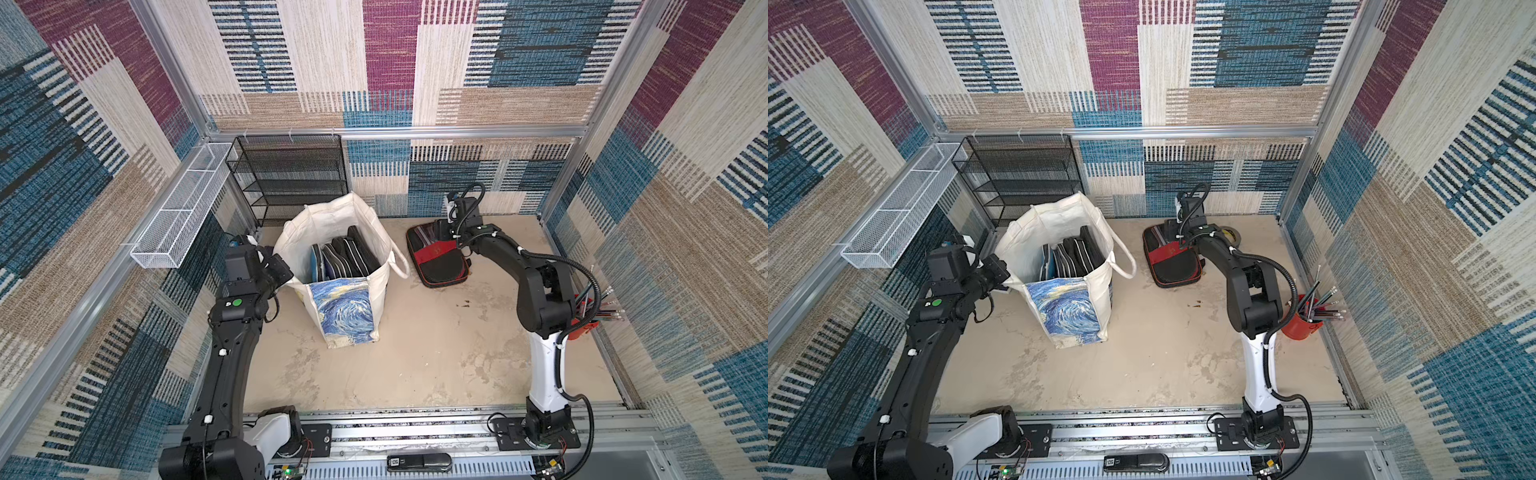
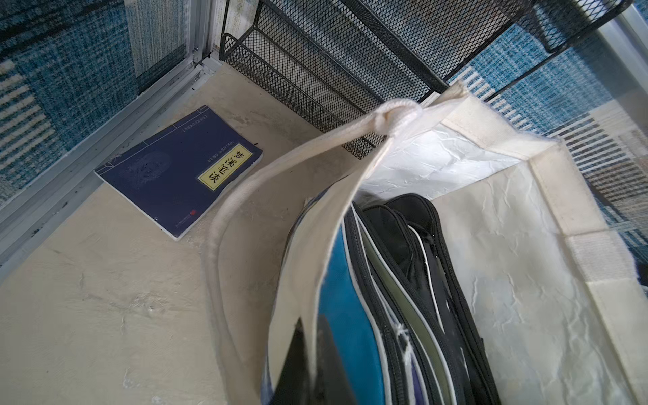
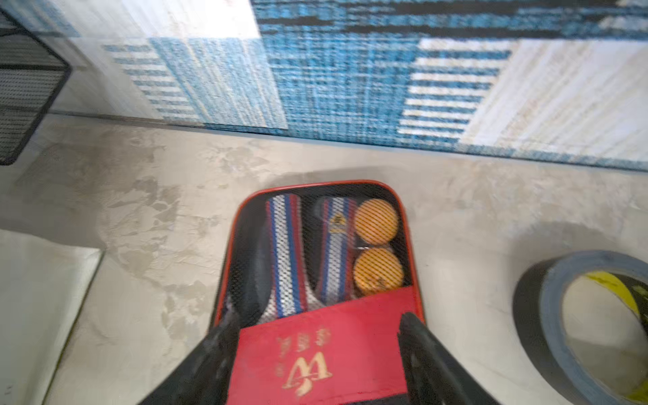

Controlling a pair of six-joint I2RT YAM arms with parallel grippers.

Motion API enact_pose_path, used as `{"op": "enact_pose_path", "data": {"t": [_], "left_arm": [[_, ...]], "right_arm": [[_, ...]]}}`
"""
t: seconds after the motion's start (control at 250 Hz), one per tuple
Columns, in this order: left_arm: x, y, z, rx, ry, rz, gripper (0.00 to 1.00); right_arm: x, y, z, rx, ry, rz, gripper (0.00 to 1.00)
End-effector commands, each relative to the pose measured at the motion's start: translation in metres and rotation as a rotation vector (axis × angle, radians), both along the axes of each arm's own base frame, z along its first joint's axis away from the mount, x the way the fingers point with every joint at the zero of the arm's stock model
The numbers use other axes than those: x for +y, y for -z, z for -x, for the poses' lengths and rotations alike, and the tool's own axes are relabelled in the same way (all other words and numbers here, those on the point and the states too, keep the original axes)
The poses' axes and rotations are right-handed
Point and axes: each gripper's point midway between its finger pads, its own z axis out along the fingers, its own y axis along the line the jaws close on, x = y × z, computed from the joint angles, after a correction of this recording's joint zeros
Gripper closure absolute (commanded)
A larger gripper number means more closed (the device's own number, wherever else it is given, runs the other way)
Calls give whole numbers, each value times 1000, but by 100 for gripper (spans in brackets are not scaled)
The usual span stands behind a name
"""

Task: Remove the ping pong set from the canvas bag
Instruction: Place the ping pong set at the center of the board.

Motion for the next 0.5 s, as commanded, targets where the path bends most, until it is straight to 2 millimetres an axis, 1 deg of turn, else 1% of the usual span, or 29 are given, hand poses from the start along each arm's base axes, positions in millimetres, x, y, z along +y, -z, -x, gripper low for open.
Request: {"op": "enact_pose_path", "data": {"t": [0.0,0.136,0.164,0.208,0.272,0.276,0.284,0.336,0.496], "left_arm": [[3,-16,-4,-60,1,-31,100],[2,-11,-3,-51,4,-20,100],[1,-11,-3,-51,6,-19,100],[1,-12,-2,-49,6,-22,100],[2,-13,0,-50,5,-25,100],[2,-13,0,-49,5,-26,100],[2,-13,1,-49,5,-26,100],[1,-12,2,-44,6,-28,100],[0,-6,4,-27,11,-23,100]], "right_arm": [[-2,0,4,11,-19,-85,26],[-13,15,11,40,-5,-112,27],[-15,15,12,40,-2,-121,27],[-18,21,14,51,0,-134,27],[-21,18,13,44,0,-154,27],[-21,22,15,54,0,-153,27],[-21,25,17,61,0,-155,27],[-26,29,19,69,5,-168,27],[-28,41,26,87,4,-179,27]]}}
